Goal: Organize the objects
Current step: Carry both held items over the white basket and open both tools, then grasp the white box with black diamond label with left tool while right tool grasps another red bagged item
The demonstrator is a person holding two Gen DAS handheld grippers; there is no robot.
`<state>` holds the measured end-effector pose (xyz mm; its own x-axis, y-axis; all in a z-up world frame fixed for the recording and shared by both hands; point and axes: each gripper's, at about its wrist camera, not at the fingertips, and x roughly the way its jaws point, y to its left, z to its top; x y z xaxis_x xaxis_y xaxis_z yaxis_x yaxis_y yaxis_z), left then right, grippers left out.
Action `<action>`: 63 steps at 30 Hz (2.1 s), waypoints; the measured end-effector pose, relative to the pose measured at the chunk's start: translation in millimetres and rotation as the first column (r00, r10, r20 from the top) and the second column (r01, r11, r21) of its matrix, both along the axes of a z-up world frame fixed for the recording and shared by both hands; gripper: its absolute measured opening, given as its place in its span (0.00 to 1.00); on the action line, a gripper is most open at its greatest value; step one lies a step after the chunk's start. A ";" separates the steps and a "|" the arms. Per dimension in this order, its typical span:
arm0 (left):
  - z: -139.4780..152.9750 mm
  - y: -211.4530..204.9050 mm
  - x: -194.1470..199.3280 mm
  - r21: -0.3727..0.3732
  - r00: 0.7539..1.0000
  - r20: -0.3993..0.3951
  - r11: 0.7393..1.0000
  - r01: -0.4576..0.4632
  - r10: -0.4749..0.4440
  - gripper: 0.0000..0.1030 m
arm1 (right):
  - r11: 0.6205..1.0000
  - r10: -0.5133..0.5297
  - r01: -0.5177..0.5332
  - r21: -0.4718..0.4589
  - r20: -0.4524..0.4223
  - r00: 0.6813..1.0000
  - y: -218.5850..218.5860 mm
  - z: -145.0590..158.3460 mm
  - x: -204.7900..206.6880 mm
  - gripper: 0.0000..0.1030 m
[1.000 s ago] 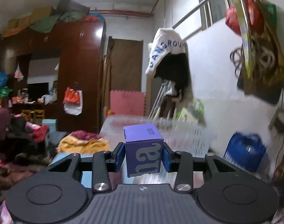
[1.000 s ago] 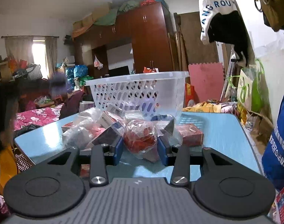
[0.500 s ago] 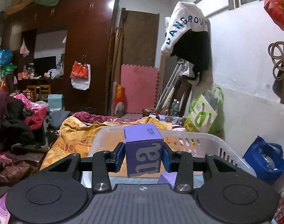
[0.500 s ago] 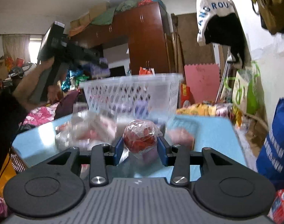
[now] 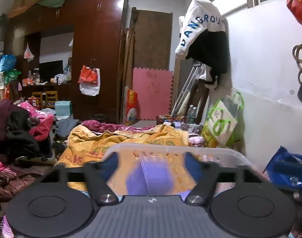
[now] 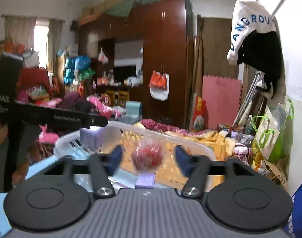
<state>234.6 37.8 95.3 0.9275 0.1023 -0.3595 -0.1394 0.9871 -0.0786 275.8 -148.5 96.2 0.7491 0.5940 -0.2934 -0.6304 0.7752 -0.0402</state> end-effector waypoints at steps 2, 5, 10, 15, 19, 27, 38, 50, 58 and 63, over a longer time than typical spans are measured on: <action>-0.8 -0.8 -3.1 0.009 1.000 -0.004 1.000 0.015 -0.015 0.80 | 1.000 -0.002 0.002 -0.010 0.012 1.000 -3.4 -3.8 -7.9 0.78; 0.4 -1.9 -24.0 0.008 0.999 0.020 0.999 0.036 -0.036 0.80 | 1.000 0.022 -0.022 0.018 0.008 1.000 -21.4 -8.2 -29.2 0.93; -35.5 -26.2 -140.5 0.099 0.982 0.115 0.985 0.141 -0.152 0.84 | 0.999 0.037 -0.038 0.037 0.035 0.999 -65.2 -31.4 -82.0 1.00; -120.0 -63.4 -264.2 0.166 0.959 0.124 0.958 0.234 -0.255 0.85 | 0.991 -0.005 0.002 0.134 0.020 1.000 -103.8 -76.0 -128.5 1.00; -137.6 -95.0 -298.1 0.194 0.925 0.109 0.921 0.338 -0.363 0.85 | 0.981 0.045 -0.036 0.190 -0.045 0.998 -109.2 -104.8 -157.5 1.00; -173.2 -121.8 -288.9 0.184 0.888 -0.054 0.869 0.459 -0.457 0.80 | 0.985 0.140 -0.131 0.111 -0.076 0.987 -59.4 -119.9 -157.7 0.89; -187.6 -115.0 -285.9 0.161 0.899 -0.074 0.884 0.438 -0.432 0.43 | 0.992 0.119 -0.114 0.060 -0.089 0.989 -49.6 -132.6 -158.3 0.45; -160.1 -109.5 -291.0 0.127 0.887 -0.007 0.880 0.459 -0.461 0.43 | 0.989 0.109 -0.102 0.106 -0.057 0.992 -64.3 -124.9 -166.8 0.45; -153.2 -107.3 -290.0 0.138 0.905 0.012 0.897 0.420 -0.425 0.43 | 0.988 0.097 -0.090 0.124 -0.053 0.994 -71.8 -122.5 -164.2 0.45; -152.1 -104.8 -289.8 0.129 0.926 0.025 0.920 0.370 -0.376 0.44 | 0.988 0.096 -0.088 0.126 -0.056 0.994 -73.1 -122.4 -163.0 0.45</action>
